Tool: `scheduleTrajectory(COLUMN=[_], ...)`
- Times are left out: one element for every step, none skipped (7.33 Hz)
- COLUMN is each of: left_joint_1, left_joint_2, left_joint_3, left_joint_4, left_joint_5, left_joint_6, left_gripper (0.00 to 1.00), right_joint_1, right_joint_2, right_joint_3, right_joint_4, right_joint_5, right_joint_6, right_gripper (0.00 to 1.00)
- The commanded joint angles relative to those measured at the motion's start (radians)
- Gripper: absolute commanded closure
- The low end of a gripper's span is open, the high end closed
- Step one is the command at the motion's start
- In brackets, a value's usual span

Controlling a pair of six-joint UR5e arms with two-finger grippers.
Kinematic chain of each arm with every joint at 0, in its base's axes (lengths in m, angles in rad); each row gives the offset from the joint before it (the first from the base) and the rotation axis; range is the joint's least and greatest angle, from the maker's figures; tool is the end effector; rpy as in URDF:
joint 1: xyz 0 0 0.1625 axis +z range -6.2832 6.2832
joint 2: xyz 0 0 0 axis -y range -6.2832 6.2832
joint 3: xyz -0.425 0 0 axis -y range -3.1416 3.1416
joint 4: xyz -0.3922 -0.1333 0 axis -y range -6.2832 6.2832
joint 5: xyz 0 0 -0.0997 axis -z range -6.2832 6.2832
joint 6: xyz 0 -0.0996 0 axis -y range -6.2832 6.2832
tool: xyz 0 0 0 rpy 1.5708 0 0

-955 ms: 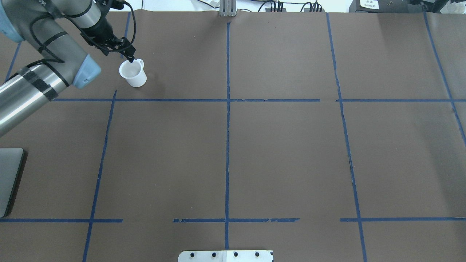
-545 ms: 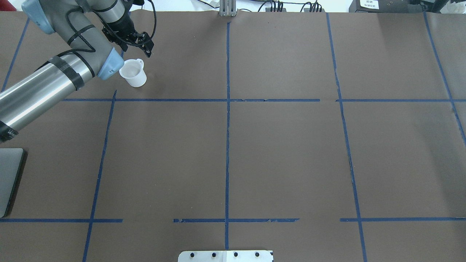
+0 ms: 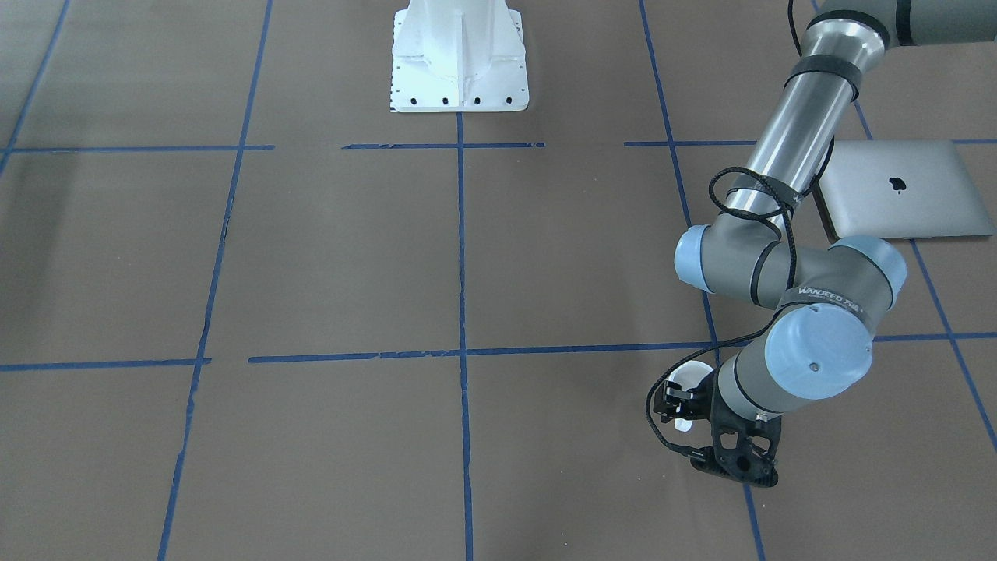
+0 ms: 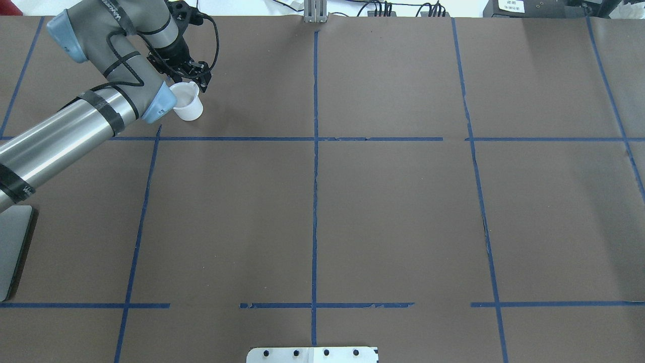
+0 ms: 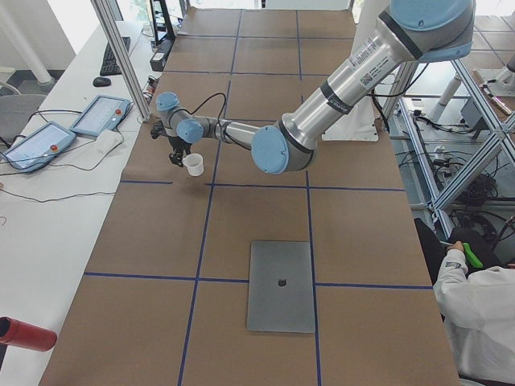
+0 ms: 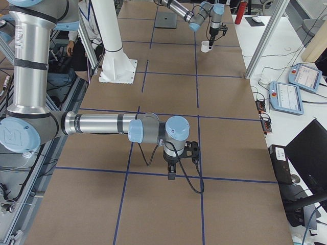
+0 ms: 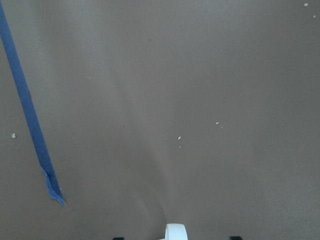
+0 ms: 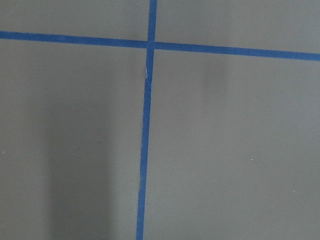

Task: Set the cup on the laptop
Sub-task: 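Reach the left gripper to the white cup and grasp it, then lift the white cup with the left gripper and carry it toward the laptop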

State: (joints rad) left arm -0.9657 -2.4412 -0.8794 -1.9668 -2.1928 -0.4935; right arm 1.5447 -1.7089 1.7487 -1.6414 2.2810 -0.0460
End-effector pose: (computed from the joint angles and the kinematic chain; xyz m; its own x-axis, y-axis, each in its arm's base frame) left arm 0.4151 -0.7325 0.3803 0.6560 0.3097 -0.6882 -0.1892 0.9503 0.2473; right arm 0.0571 -0.4323 0.6464 0.7565 -0.0457 0.6524 0.0609 0.9981 -0.0008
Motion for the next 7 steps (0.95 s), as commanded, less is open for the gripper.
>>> scheduleTrajectory(left_joint_1=[0.002, 0.002, -0.005, -0.049, -0.100, -0.158, -0.201], left_joint_2=[-0.002, -0.004, -0.004, -0.004, 0.004, 0.046, 0.133], left_joint_3=[0.004, 0.004, 0.004, -0.006, -0.036, -0.118, -0.245], left_joint_4=[0.012, 0.013, 0.026, 0.064, 0.125, 0.229, 0.274], left_joint_5=[-0.004, -0.007, -0.031, -0.141, -0.194, -0.193, -0.193], left_joint_6=[-0.005, -0.029, -0.066, -0.071, -0.086, -0.086, -0.076], left_gripper=[0.98, 1.00, 1.00, 1.00, 1.00, 1.00, 1.00], right_joint_1=[0.000, 0.000, 0.000, 0.000, 0.000, 0.000, 0.000], right_joint_2=[0.000, 0.000, 0.000, 0.000, 0.000, 0.000, 0.000], right_joint_3=[0.000, 0.000, 0.000, 0.000, 0.000, 0.000, 0.000], right_joint_4=[0.000, 0.000, 0.000, 0.002, 0.000, 0.000, 0.000], right_joint_5=[0.000, 0.000, 0.000, 0.000, 0.000, 0.000, 0.000], right_joint_6=[0.000, 0.000, 0.000, 0.000, 0.000, 0.000, 0.000], right_gripper=[0.00, 0.00, 0.00, 0.00, 0.00, 0.00, 0.00])
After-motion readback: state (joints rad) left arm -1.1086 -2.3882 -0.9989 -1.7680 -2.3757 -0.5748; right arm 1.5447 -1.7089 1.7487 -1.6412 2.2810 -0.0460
